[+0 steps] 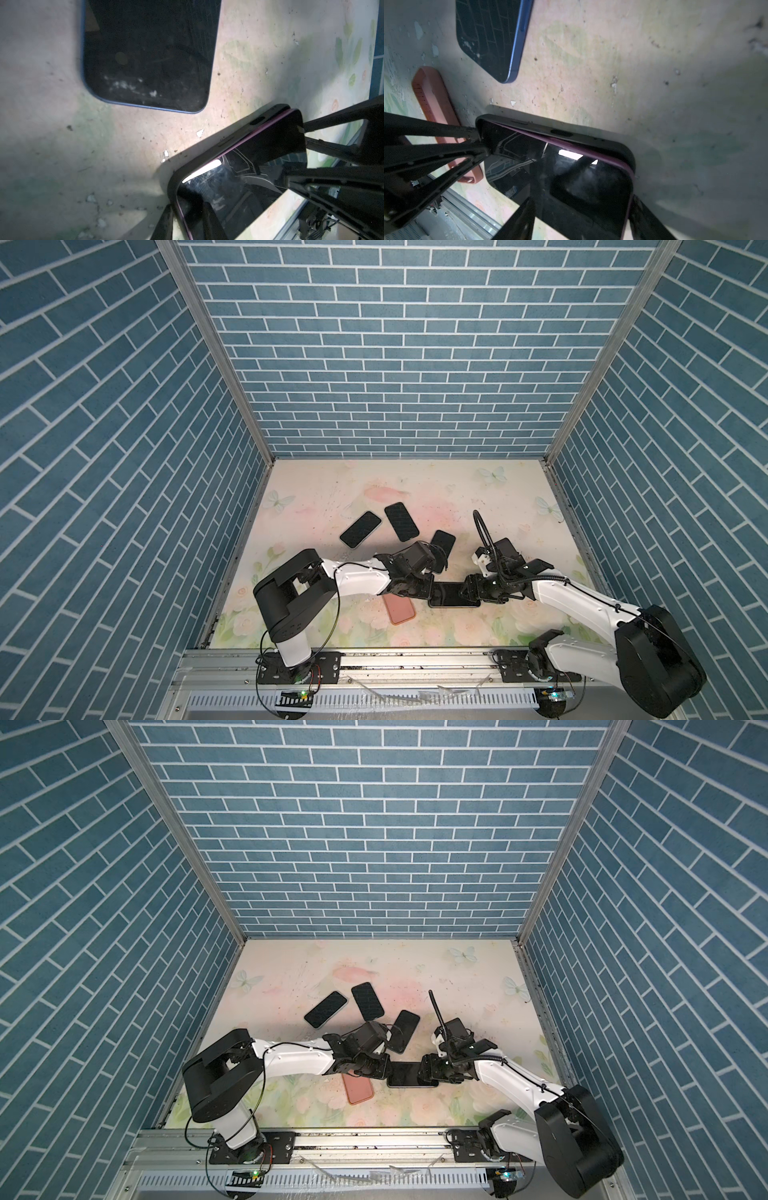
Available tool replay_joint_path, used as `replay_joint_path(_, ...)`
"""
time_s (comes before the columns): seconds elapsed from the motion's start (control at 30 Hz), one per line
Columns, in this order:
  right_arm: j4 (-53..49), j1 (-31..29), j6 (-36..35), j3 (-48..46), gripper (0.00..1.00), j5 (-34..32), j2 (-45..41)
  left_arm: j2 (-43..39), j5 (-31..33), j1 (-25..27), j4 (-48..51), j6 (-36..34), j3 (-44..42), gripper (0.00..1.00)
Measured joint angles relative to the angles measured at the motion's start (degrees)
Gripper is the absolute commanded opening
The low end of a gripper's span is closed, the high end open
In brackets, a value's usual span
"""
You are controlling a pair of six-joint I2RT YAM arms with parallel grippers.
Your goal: Put the phone into the phone case
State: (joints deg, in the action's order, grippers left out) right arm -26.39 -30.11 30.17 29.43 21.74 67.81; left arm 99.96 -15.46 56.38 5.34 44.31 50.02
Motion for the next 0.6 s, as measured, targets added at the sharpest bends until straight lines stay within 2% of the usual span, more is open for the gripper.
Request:
replay_joint_path(0.3, -0.1, 0.0, 0.0, 0.2, 0.70, 0.1, 0.3, 0.0, -0.3, -0.3, -1.4, 0.0, -1.2, 0.20)
replay_joint_path(0.6, -3.5, 0.3, 0.5, 0.2, 0.56, 0.3, -4.7, 0.5, -1.0, -0.8, -3.5, 0.2, -1.5, 0.16)
